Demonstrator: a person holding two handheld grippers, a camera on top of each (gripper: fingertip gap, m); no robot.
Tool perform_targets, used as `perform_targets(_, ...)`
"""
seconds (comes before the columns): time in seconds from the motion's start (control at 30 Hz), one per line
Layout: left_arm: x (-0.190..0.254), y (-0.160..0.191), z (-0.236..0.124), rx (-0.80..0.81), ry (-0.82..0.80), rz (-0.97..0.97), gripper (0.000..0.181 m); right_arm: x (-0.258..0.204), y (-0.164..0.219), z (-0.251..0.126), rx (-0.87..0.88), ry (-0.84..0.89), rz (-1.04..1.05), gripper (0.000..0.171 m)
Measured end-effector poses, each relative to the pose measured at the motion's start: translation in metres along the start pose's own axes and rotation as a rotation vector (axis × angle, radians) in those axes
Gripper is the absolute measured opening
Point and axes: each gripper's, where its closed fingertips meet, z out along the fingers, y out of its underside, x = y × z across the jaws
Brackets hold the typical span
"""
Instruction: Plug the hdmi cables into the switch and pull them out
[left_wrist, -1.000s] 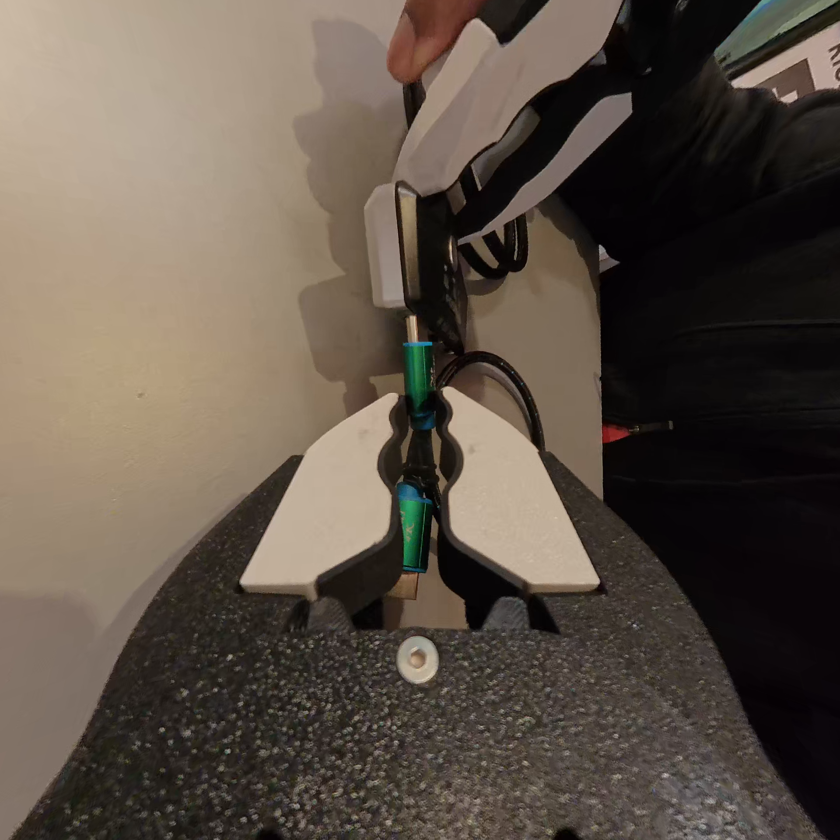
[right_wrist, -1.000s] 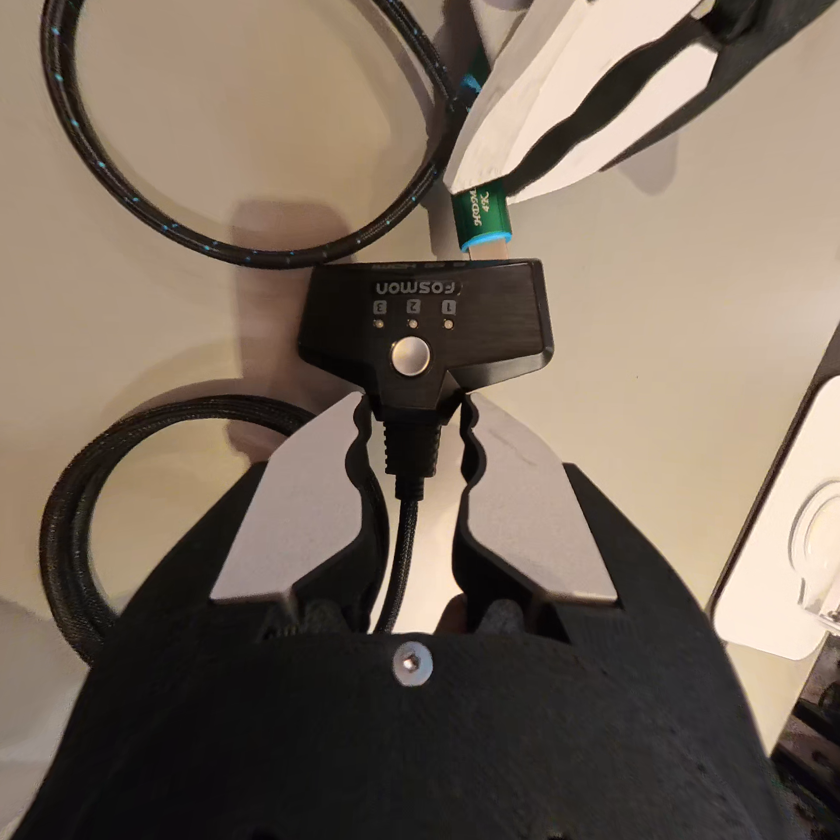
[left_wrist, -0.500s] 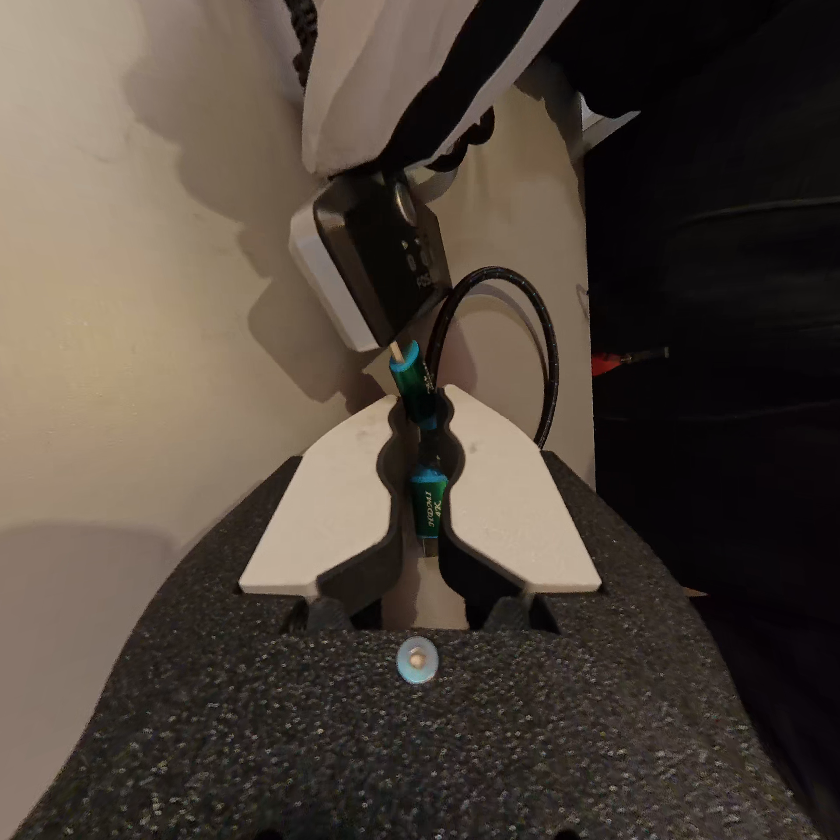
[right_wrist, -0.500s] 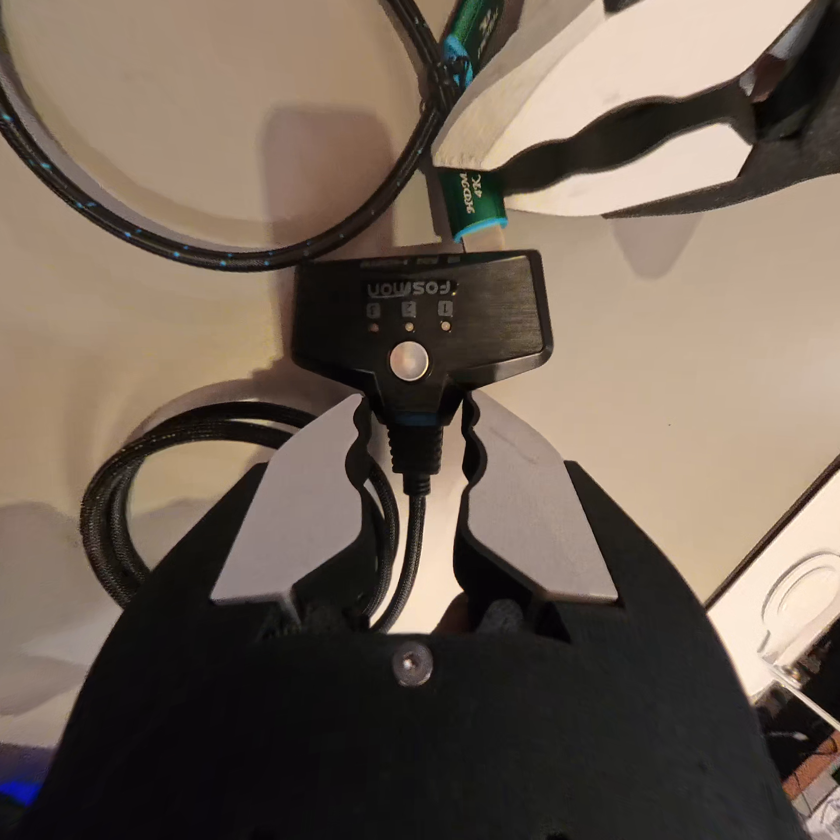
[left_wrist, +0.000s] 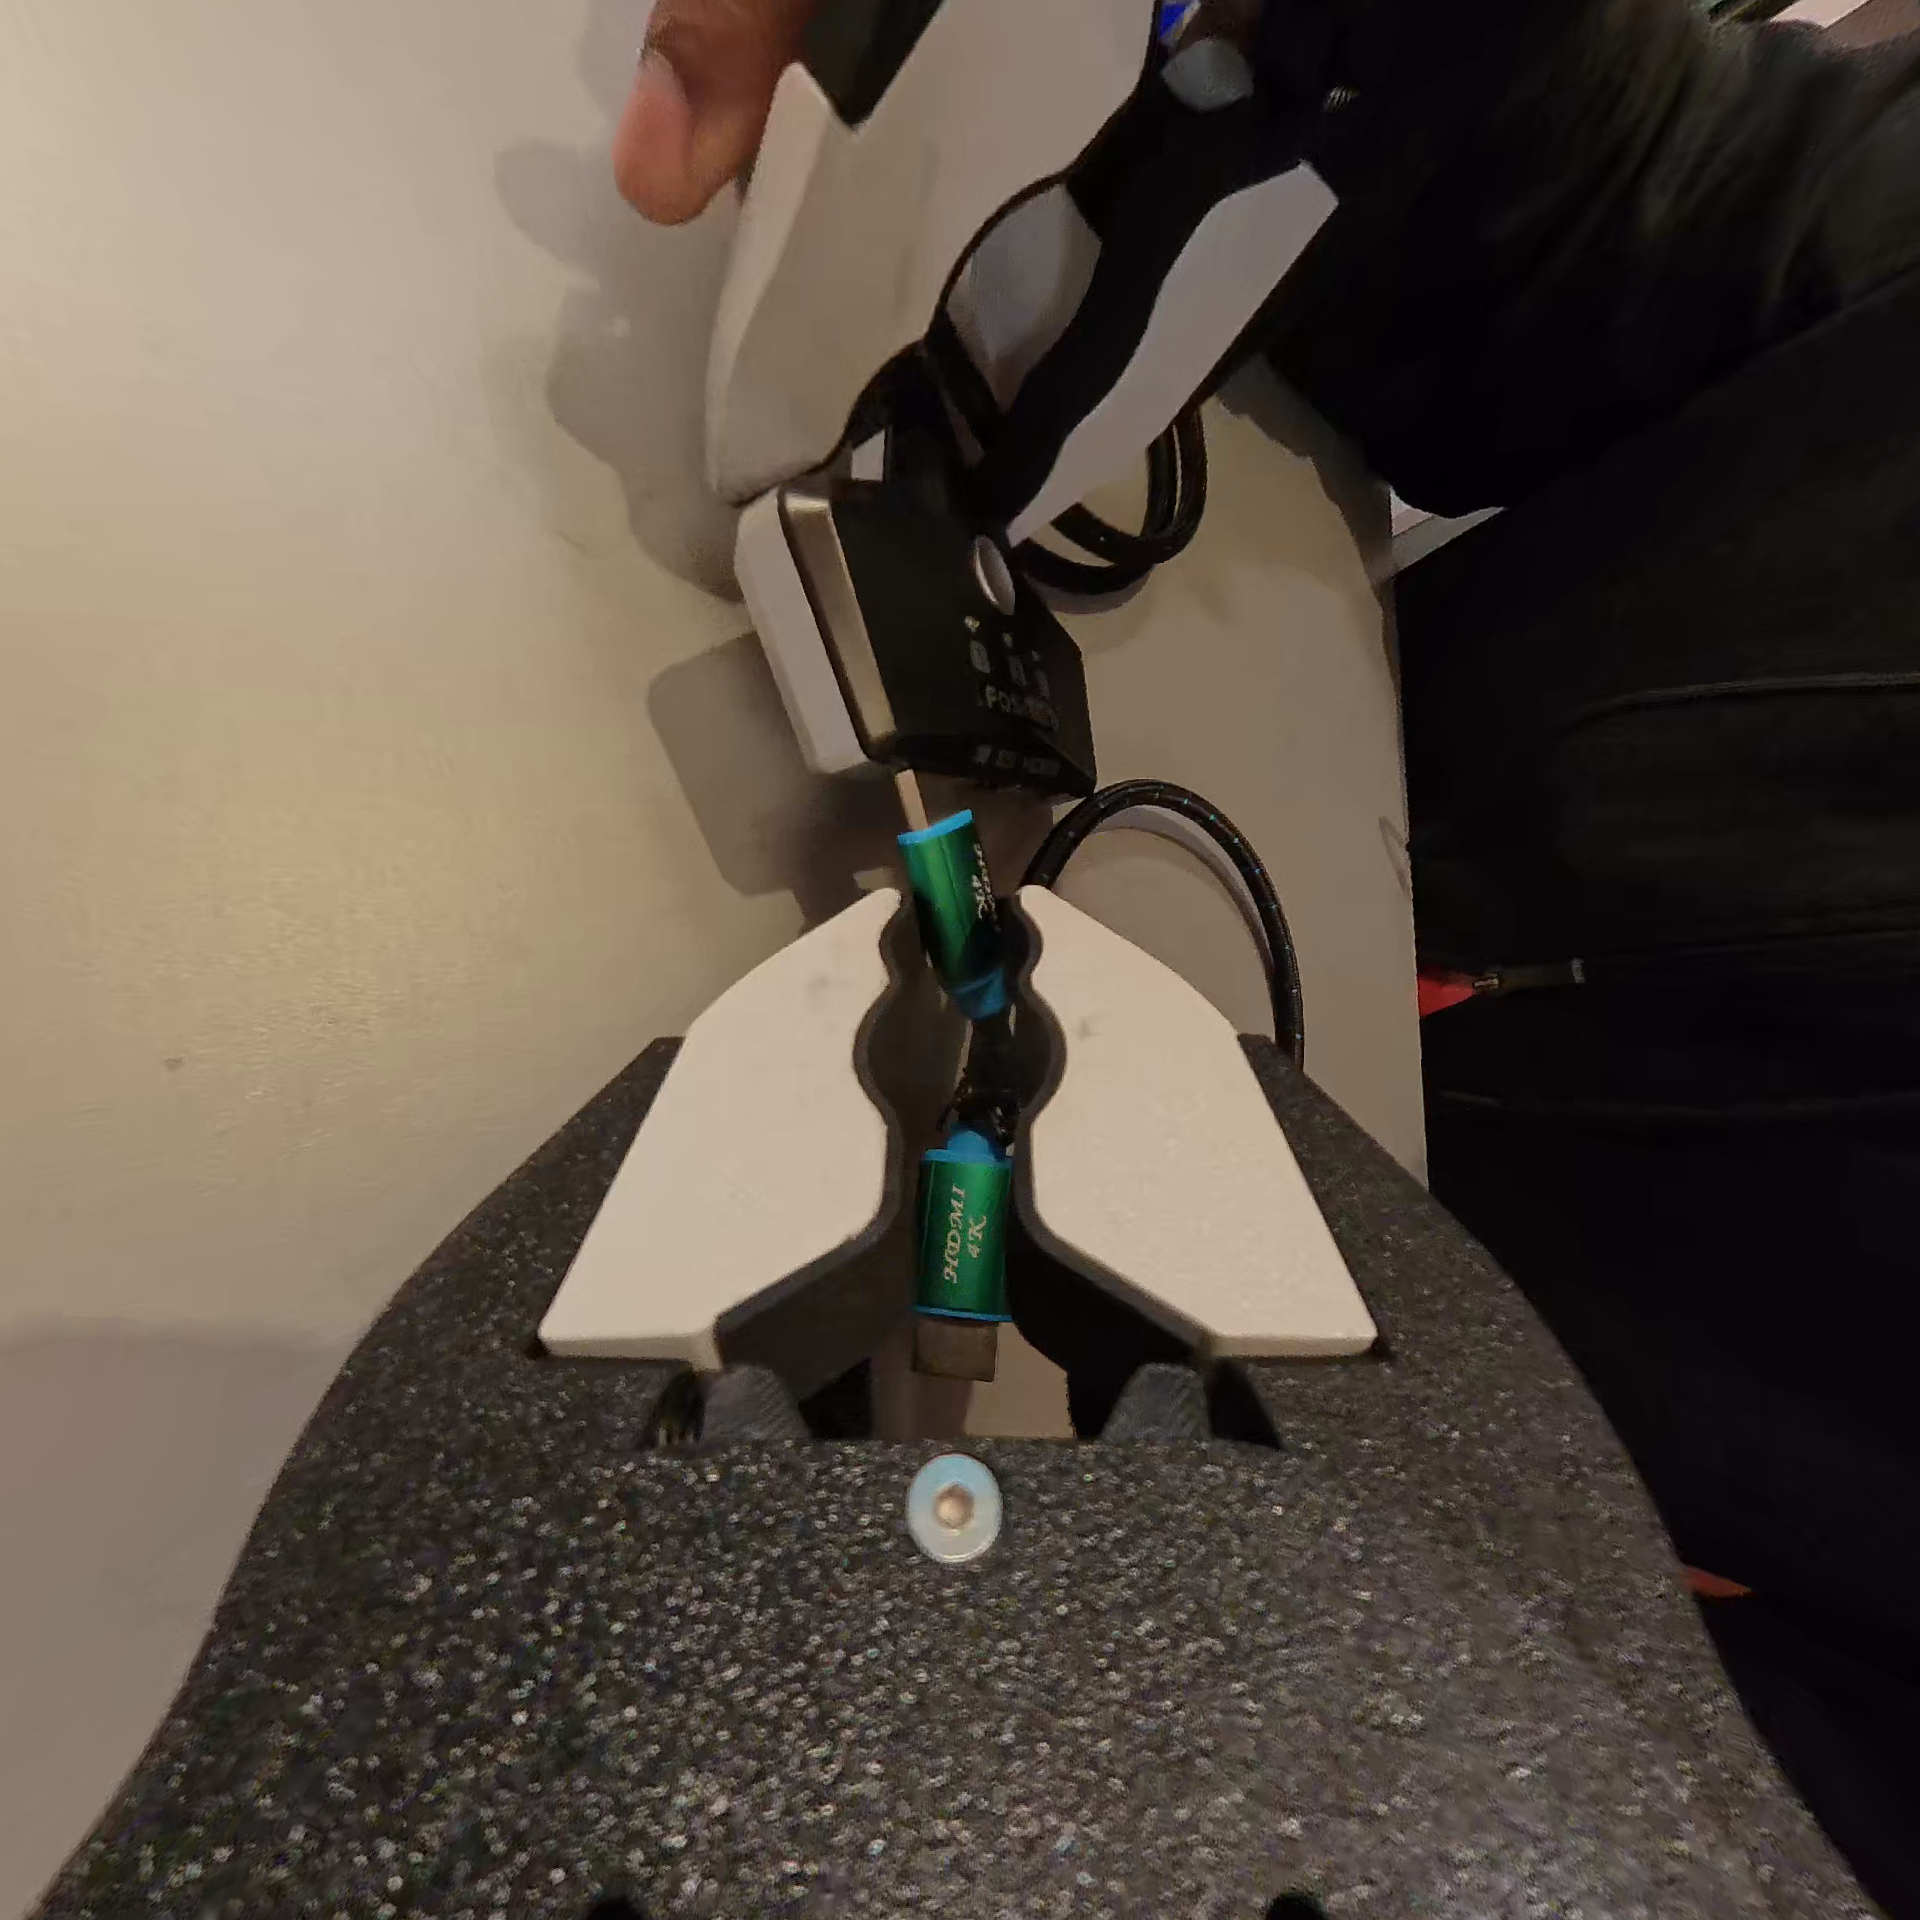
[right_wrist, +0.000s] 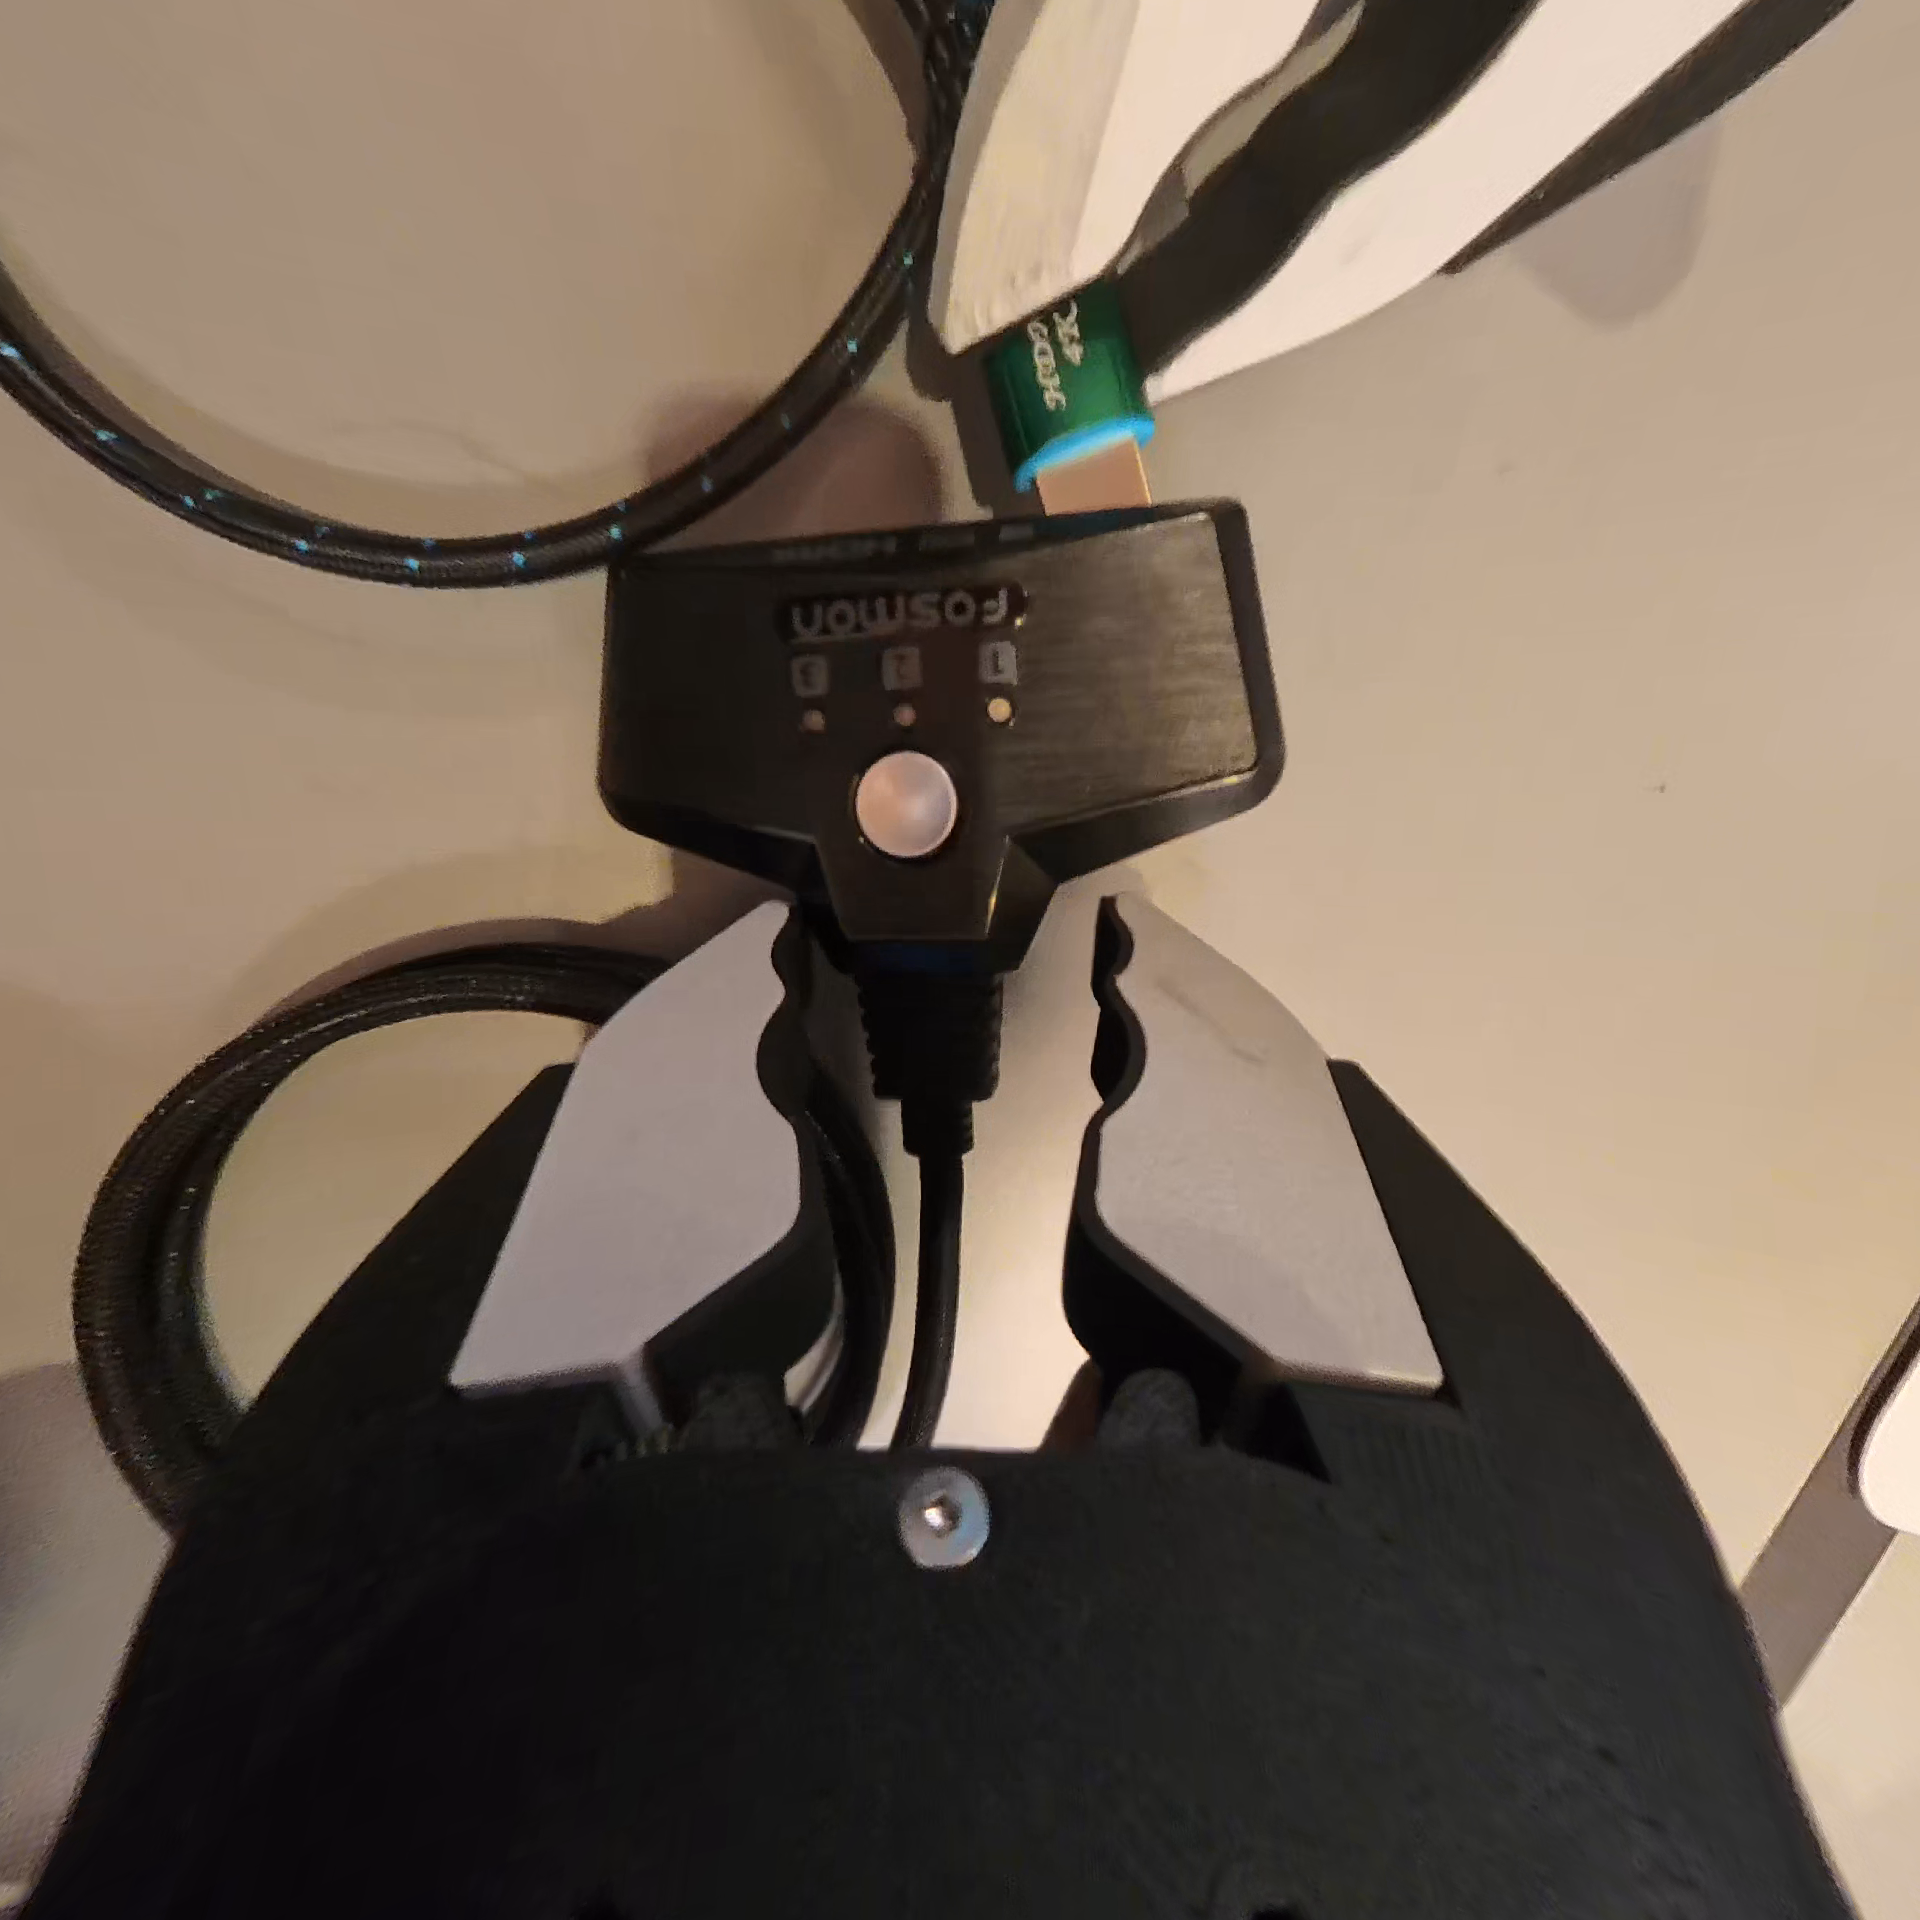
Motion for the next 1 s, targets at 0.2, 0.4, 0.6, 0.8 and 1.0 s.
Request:
perform_targets(0.2,0.010,0.014,0.007,-0.115,0.032,0.011,0.014,-0.008,-0.018,0.001,0.022,0.024,-0.181,0.065)
perform_targets(0.4,0.023,0.021,0.008,-0.186,0.040,0.064,0.013,-0.009,-0.025,-0.004,-0.055,0.071,-0.326,0.065)
perform_targets(0.6,0.031,0.018,0.005,-0.198,0.034,0.106,0.010,-0.009,-0.032,-0.017,-0.089,0.118,-0.389,0.063)
perform_targets(0.8,0.031,0.021,0.004,-0.234,-0.007,0.141,0.010,-0.010,-0.039,-0.023,-0.152,0.163,-0.448,0.061)
perform_targets(1.0,0.031,0.008,0.005,-0.135,0.035,0.144,0.012,0.000,-0.018,-0.014,-0.208,0.162,-0.366,0.063)
